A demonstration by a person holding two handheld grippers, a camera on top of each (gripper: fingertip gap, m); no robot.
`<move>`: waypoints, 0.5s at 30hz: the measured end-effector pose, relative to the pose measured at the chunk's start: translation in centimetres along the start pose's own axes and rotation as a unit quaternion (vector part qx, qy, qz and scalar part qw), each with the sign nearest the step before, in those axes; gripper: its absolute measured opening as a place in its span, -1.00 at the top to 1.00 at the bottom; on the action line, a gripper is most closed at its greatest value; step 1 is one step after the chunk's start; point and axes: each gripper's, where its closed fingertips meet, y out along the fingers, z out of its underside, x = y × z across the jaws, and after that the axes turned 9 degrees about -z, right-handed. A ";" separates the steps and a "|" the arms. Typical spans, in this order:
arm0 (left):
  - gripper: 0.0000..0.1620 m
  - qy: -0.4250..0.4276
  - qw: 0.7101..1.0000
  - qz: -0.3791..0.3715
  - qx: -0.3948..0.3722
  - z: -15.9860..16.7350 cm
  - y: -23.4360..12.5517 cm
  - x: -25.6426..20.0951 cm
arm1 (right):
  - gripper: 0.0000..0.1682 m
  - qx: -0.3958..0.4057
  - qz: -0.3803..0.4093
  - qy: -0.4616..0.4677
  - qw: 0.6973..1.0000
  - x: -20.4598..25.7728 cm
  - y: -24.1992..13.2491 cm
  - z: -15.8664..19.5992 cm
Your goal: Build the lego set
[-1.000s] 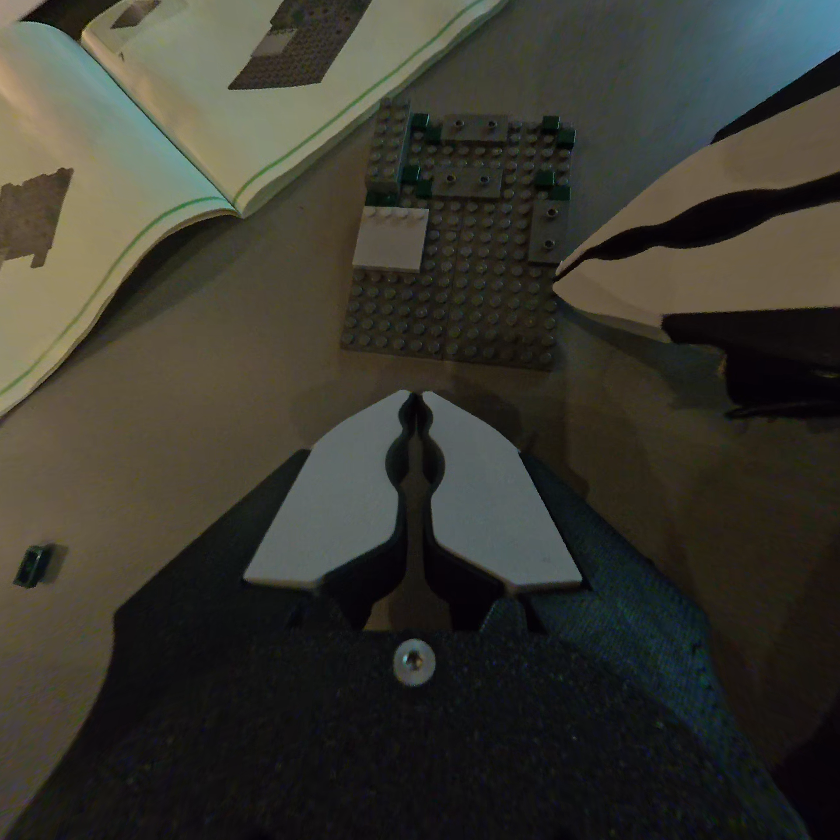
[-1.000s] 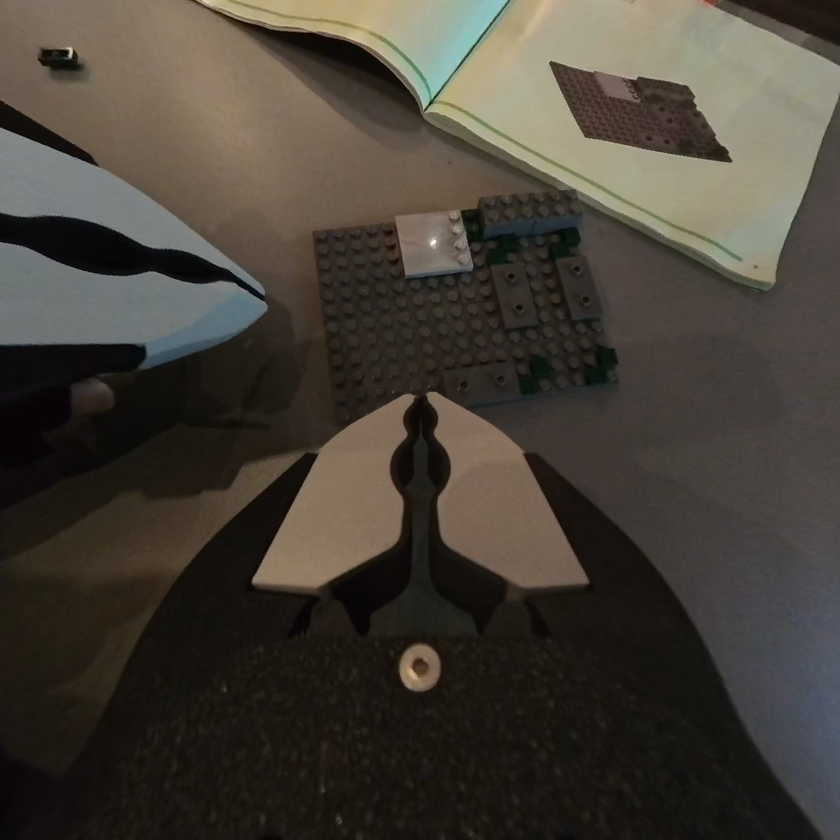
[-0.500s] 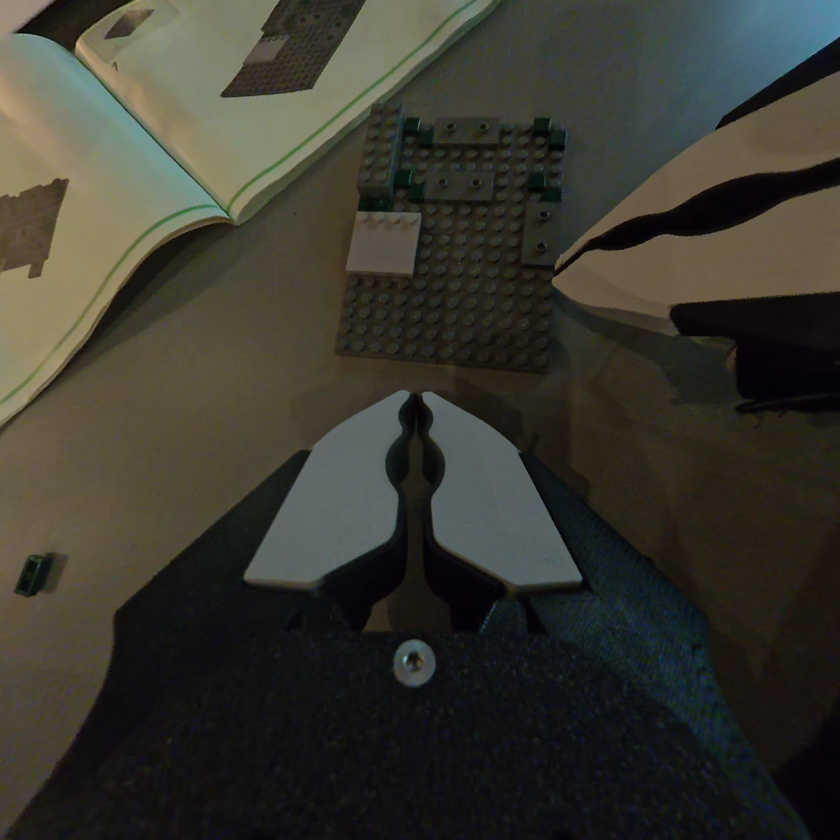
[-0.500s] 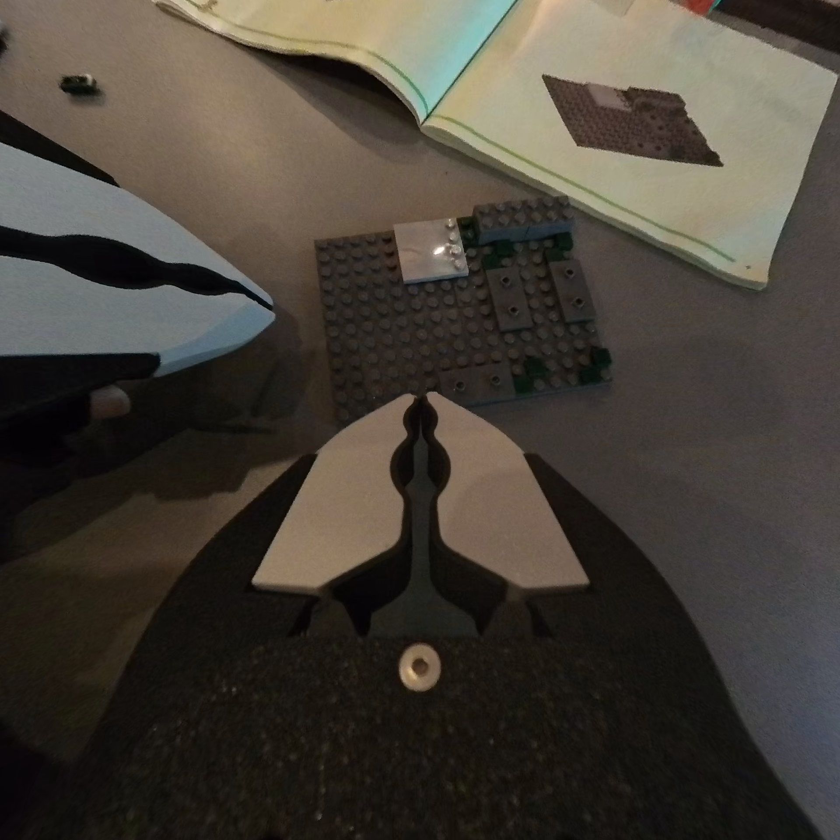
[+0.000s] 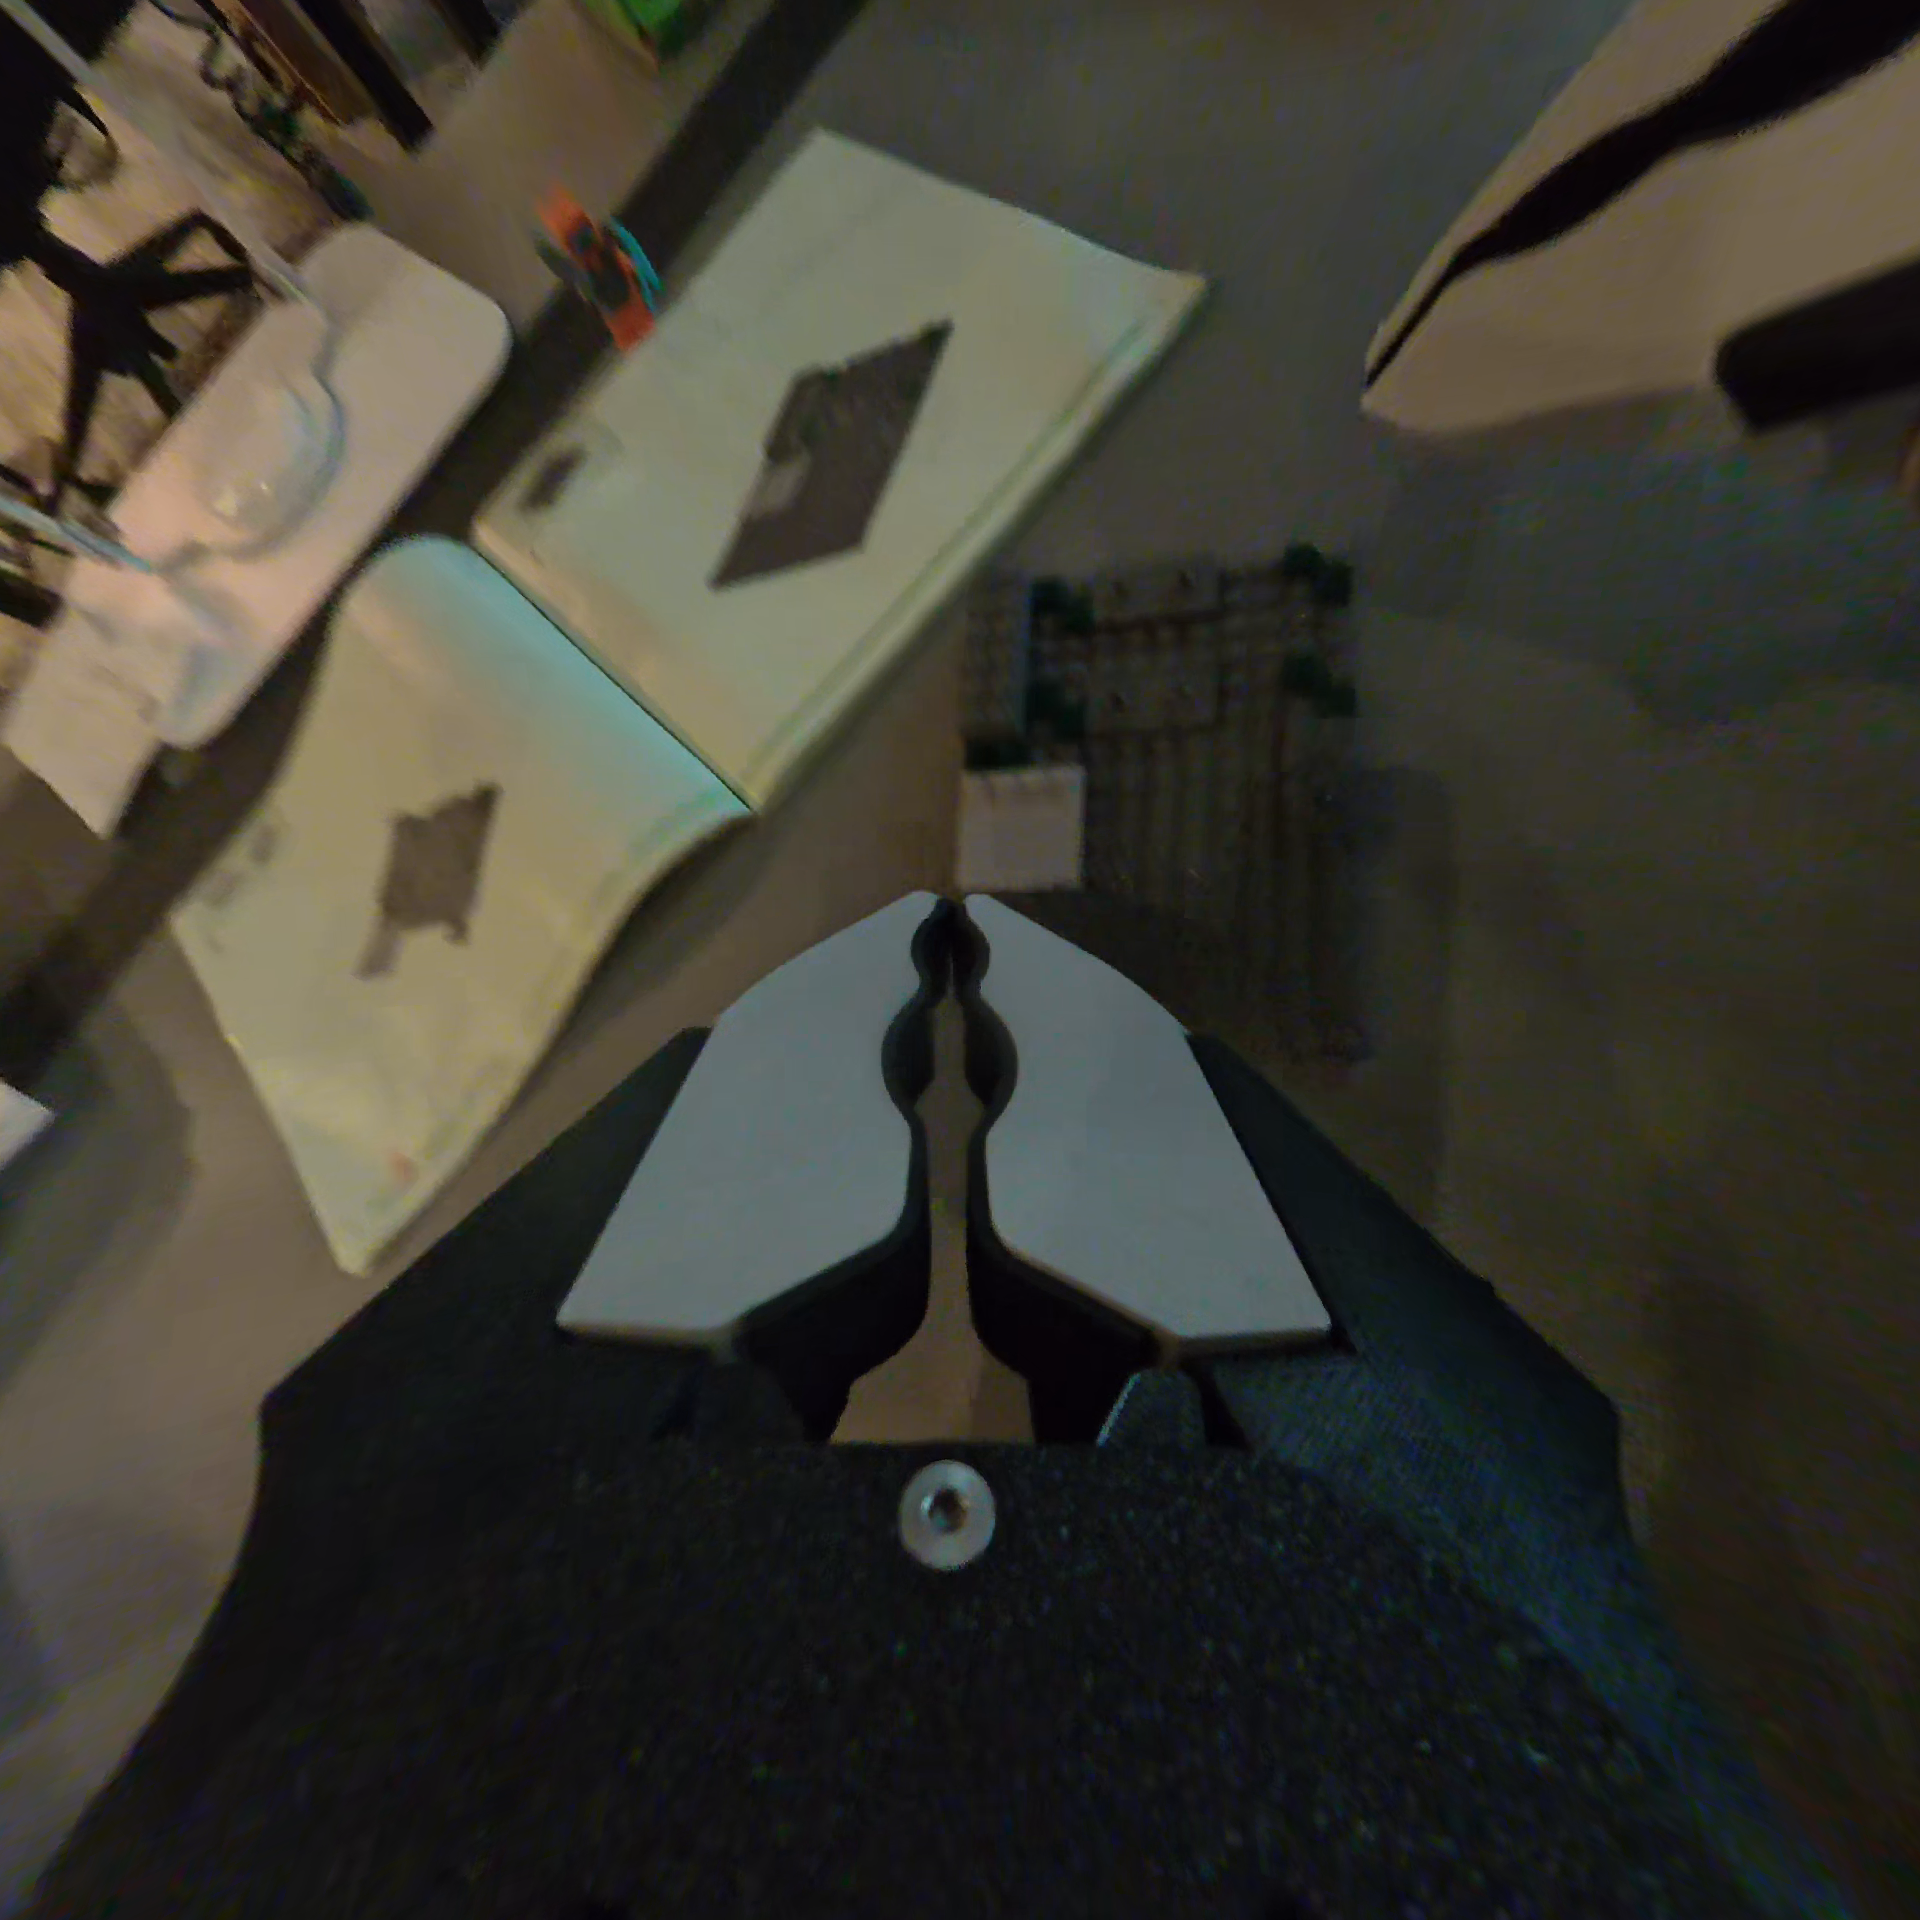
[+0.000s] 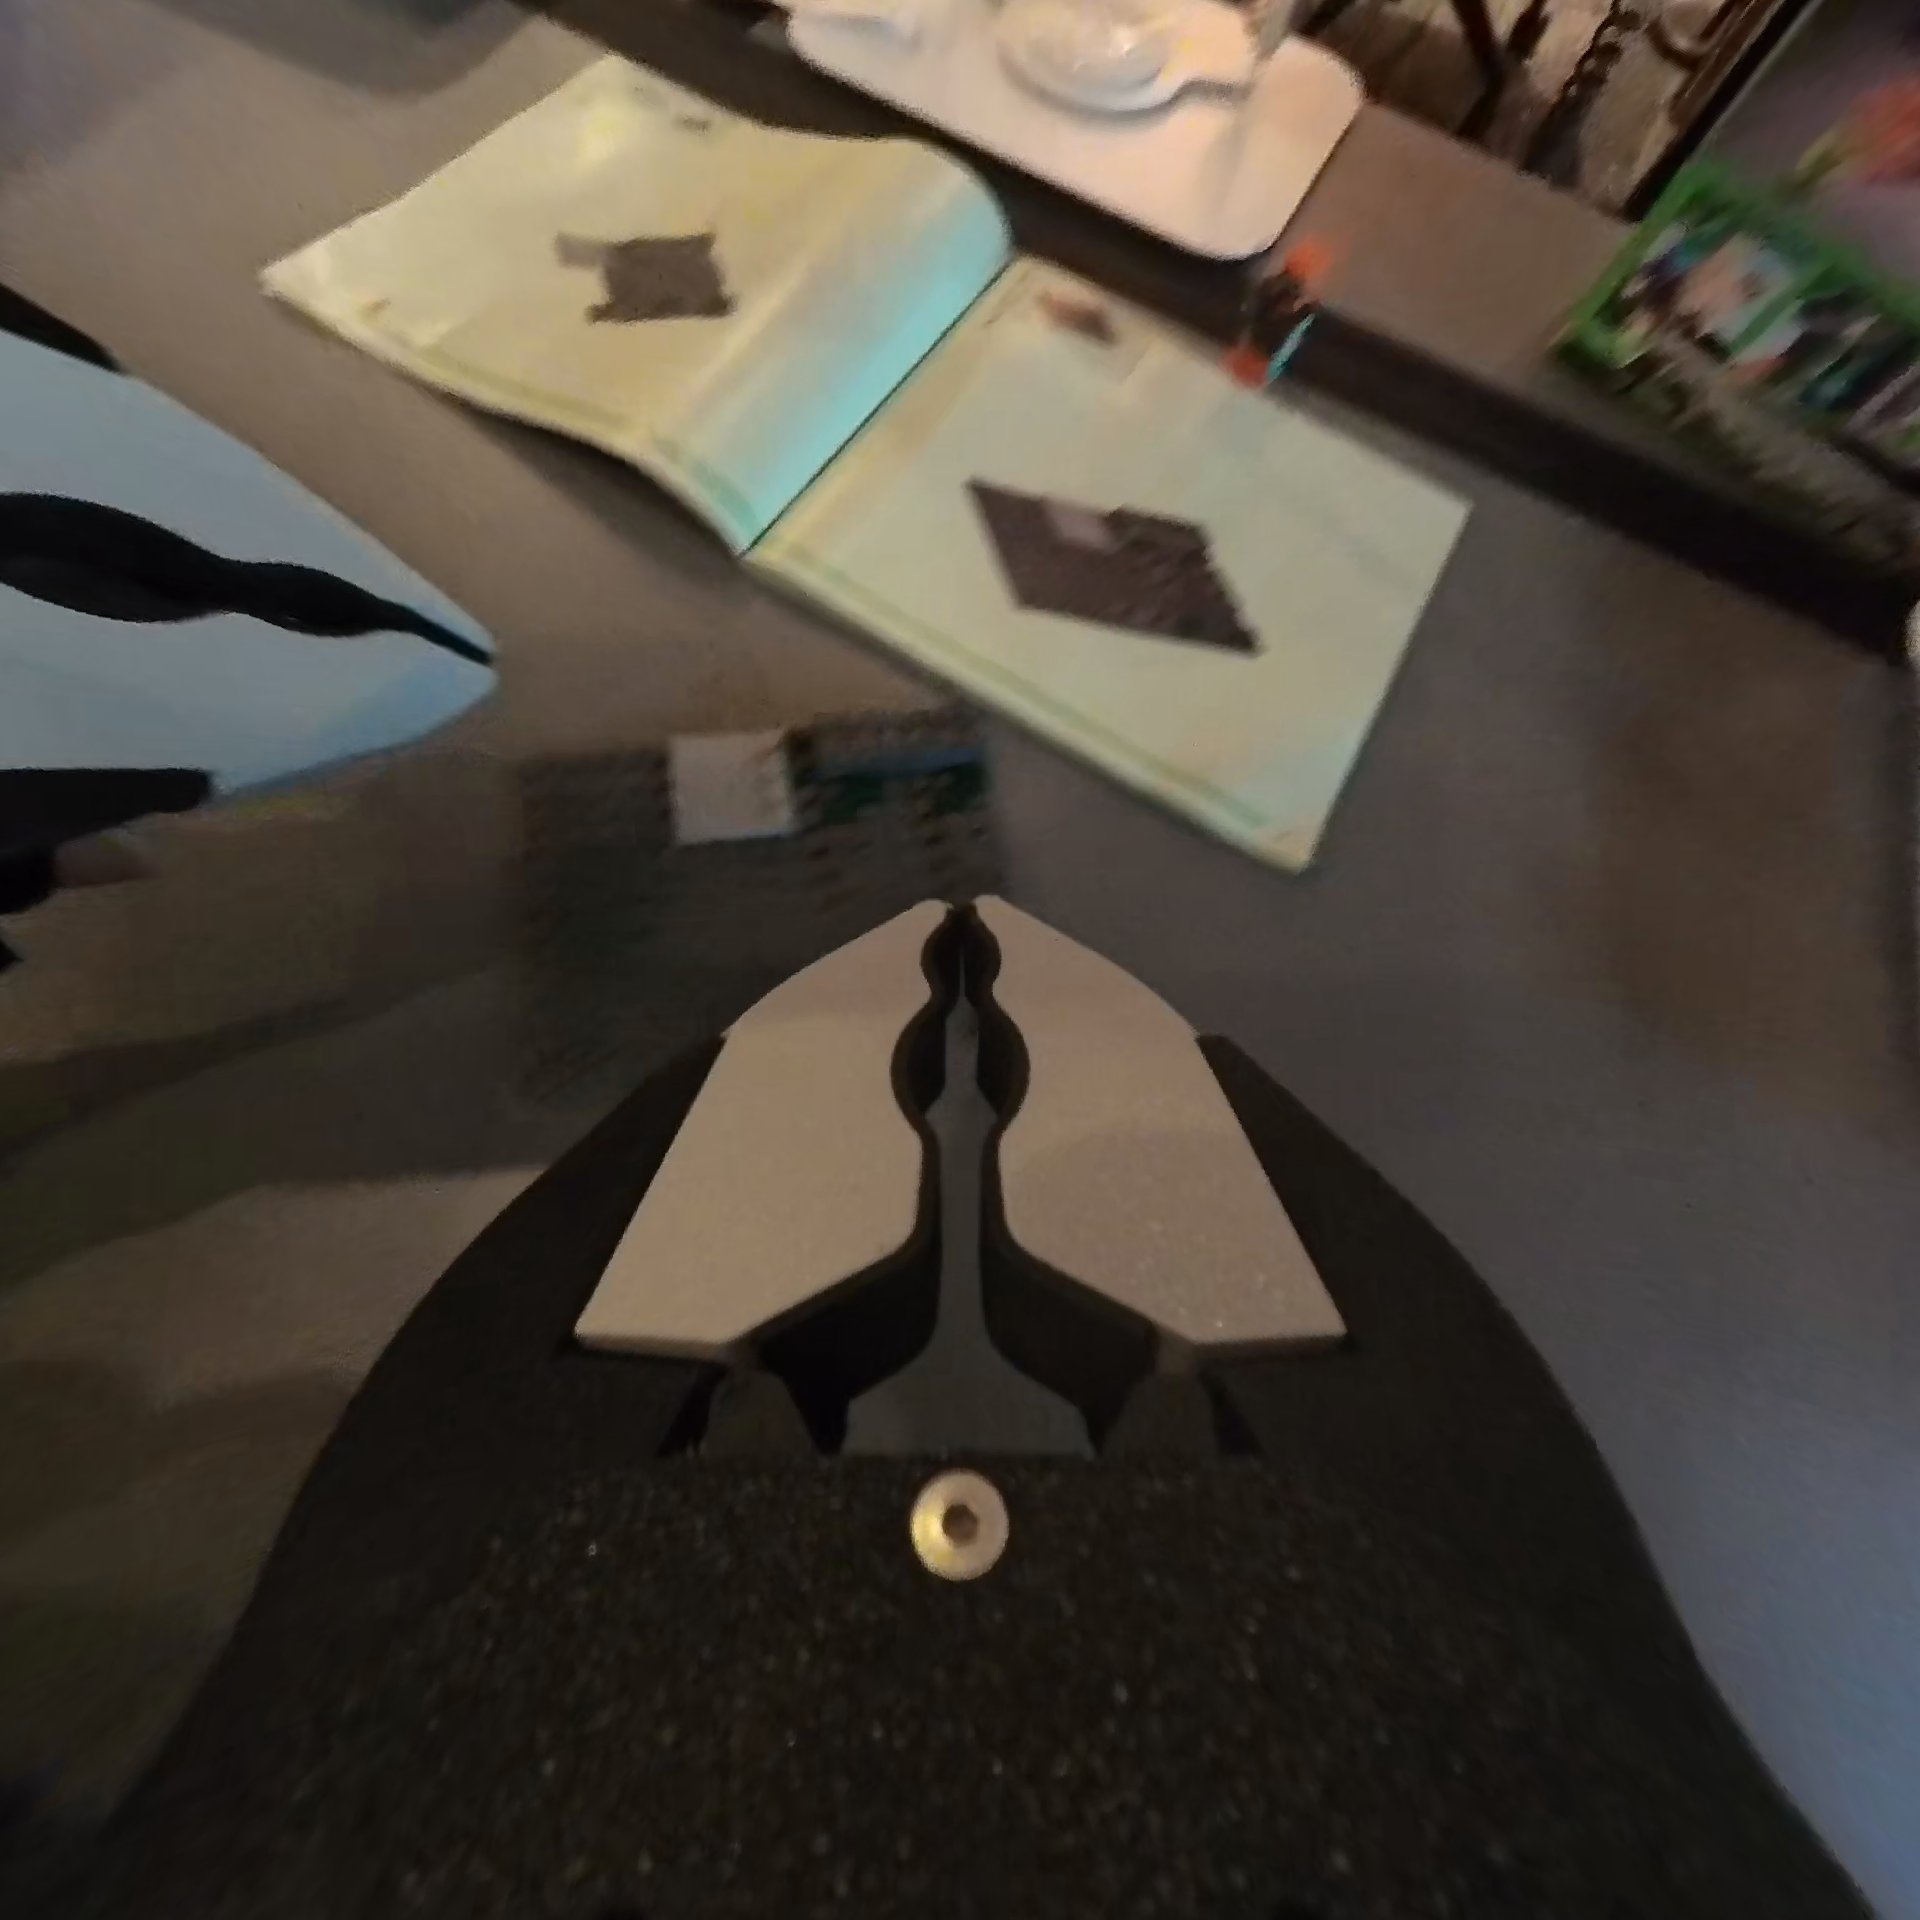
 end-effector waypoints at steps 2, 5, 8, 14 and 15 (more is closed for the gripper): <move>1.00 0.007 1.000 -0.007 -0.002 -1.0 0.7 0.9 | 1.00 -0.003 0.000 0.000 1.000 -1.3 0.4 -0.9; 1.00 0.009 1.000 -0.009 -0.001 -2.1 1.9 1.9 | 1.00 -0.006 -0.001 -0.004 1.000 -2.6 1.1 -2.2; 1.00 0.009 1.000 -0.008 -0.001 -3.2 3.2 2.7 | 1.00 -0.004 -0.002 -0.008 1.000 -3.4 2.2 -2.9; 1.00 0.009 1.000 -0.002 0.000 -4.6 5.6 3.4 | 1.00 0.005 -0.004 -0.006 1.000 -4.6 4.7 -3.1; 1.00 0.007 1.000 0.001 0.001 -4.7 6.0 3.4 | 1.00 0.004 -0.005 -0.007 1.000 -4.7 5.0 -3.0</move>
